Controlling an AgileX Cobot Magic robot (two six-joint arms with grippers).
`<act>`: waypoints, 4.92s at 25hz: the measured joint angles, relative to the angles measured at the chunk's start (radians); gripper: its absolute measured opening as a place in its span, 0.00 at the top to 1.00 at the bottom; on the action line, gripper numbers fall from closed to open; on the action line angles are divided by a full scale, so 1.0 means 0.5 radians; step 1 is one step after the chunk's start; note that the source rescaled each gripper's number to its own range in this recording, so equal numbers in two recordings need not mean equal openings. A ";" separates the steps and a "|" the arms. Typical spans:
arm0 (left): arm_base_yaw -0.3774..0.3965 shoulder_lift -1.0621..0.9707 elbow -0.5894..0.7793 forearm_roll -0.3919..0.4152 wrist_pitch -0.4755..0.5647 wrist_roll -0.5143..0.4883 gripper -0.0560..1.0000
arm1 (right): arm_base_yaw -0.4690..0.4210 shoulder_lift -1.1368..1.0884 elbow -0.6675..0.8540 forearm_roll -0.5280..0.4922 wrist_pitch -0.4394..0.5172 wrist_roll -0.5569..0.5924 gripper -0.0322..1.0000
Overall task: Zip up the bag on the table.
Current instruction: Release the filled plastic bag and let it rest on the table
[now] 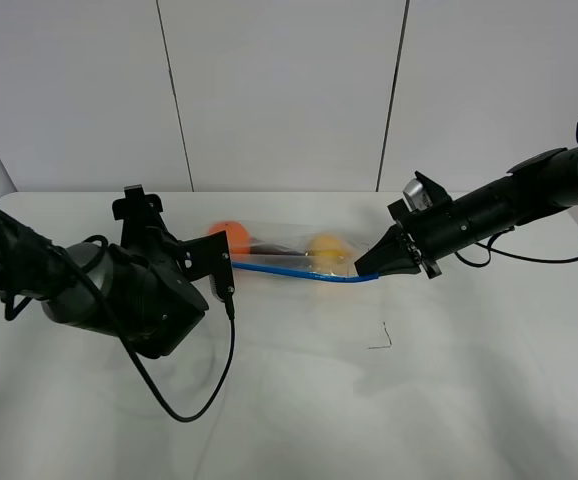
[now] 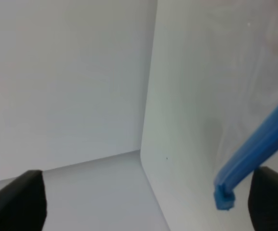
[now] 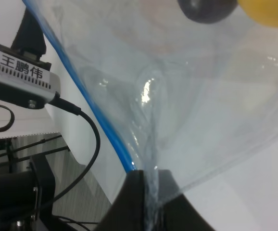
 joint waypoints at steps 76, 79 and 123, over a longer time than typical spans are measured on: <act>1.678 -3.736 0.374 -3.637 -0.018 2.191 0.00 | 0.000 0.000 0.000 0.033 0.000 -0.086 0.97; 1.678 -3.874 0.386 -3.657 -0.018 2.191 0.00 | 0.000 0.000 0.000 0.033 0.000 -0.086 0.97; 1.678 -3.936 0.677 -3.621 0.205 2.160 0.00 | 0.000 0.000 0.000 0.055 0.000 -0.107 0.97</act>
